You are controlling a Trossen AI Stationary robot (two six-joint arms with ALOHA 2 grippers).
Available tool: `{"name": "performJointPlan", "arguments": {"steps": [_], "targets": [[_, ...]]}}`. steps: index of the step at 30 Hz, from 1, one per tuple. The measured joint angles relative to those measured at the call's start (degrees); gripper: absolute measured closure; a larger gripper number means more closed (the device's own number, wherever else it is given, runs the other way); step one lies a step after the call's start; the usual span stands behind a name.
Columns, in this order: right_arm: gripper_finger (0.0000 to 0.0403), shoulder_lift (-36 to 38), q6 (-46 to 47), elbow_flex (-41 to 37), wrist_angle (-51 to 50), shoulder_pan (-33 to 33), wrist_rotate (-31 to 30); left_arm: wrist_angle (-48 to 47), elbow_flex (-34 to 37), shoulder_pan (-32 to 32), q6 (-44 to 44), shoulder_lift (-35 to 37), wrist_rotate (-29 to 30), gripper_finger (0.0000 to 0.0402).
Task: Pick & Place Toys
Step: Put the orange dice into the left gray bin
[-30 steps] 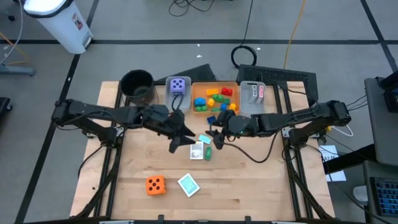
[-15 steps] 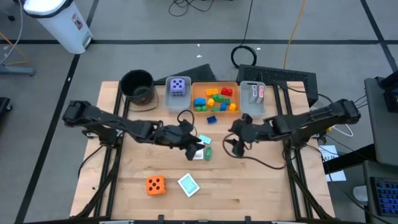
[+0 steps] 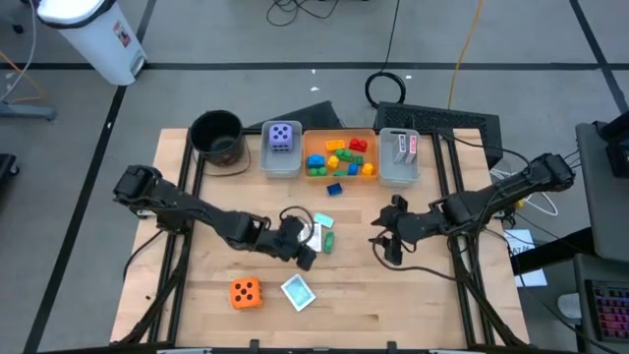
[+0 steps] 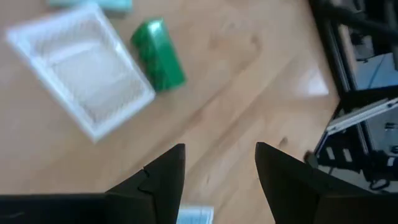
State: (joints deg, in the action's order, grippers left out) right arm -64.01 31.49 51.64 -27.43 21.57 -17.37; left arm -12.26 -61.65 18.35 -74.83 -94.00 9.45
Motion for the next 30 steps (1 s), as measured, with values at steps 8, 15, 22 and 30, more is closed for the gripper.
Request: {"name": "performJointPlan", "arguments": {"steps": [8, 15, 22, 30], "targets": [[0.0181, 4.45, 5.32, -7.18, 3.17, 2.97, 1.59, -9.64, -3.37, 4.88, -6.34, 1.49, -3.63, 0.0199], [0.0181, 6.30, 1.78, -8.58, 6.38, 3.19, 1.12, -26.65, -11.40, 8.13, -2.97, 2.59, -9.97, 0.0199], [0.0181, 6.34, -2.94, -8.59, 12.97, 3.17, 1.04, -36.58, -14.01, 8.68, 0.14, 4.12, -18.53, 0.0199], [0.0181, 6.32, -3.92, -8.61, 15.23, 2.76, 1.01, -49.74, -13.99, 8.68, 8.19, 4.50, -21.08, 0.0199]]}}
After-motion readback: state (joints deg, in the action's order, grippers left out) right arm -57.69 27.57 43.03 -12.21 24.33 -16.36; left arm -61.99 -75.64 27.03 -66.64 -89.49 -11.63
